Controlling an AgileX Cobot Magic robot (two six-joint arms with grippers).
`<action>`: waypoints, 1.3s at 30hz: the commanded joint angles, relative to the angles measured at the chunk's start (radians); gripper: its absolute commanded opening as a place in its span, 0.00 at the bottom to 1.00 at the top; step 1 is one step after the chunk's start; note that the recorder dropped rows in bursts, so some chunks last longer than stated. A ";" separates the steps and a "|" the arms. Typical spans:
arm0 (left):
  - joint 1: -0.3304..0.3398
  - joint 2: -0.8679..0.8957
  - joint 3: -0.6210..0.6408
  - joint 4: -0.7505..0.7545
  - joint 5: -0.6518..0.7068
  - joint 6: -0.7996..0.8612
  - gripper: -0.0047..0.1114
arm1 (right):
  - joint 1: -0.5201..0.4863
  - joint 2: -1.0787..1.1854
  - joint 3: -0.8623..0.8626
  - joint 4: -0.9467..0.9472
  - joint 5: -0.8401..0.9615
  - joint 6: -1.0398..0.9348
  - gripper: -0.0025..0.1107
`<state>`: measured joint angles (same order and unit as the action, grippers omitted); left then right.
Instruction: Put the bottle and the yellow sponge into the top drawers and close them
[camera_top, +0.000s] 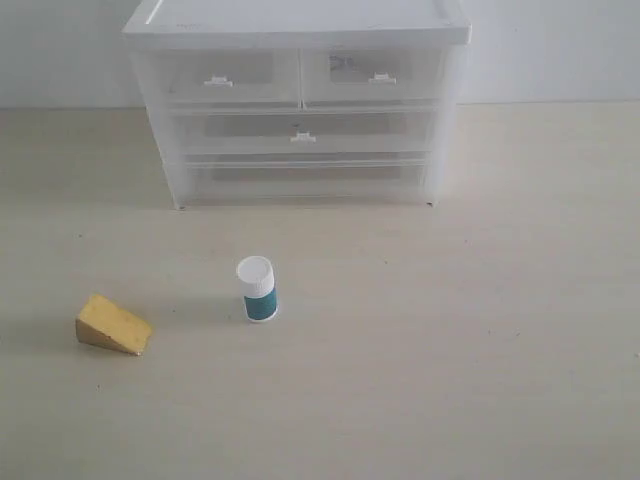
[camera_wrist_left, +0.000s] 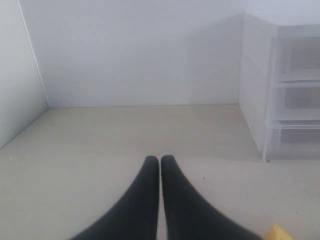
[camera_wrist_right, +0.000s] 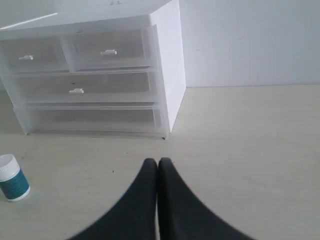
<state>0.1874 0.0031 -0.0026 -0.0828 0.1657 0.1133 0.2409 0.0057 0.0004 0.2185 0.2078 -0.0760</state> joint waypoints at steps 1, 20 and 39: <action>-0.001 -0.003 0.003 -0.002 -0.008 -0.003 0.07 | -0.005 -0.006 0.000 0.000 -0.001 -0.005 0.02; -0.001 -0.003 0.003 -0.143 -0.469 -0.363 0.07 | -0.001 -0.006 0.000 0.138 -0.337 0.197 0.02; -0.035 1.404 -0.475 0.973 -1.217 -1.296 0.07 | -0.001 -0.006 0.000 0.133 -0.235 0.113 0.02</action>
<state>0.1829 1.2300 -0.4209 0.8032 -0.9026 -1.0886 0.2409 0.0043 0.0004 0.3515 -0.0321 0.0450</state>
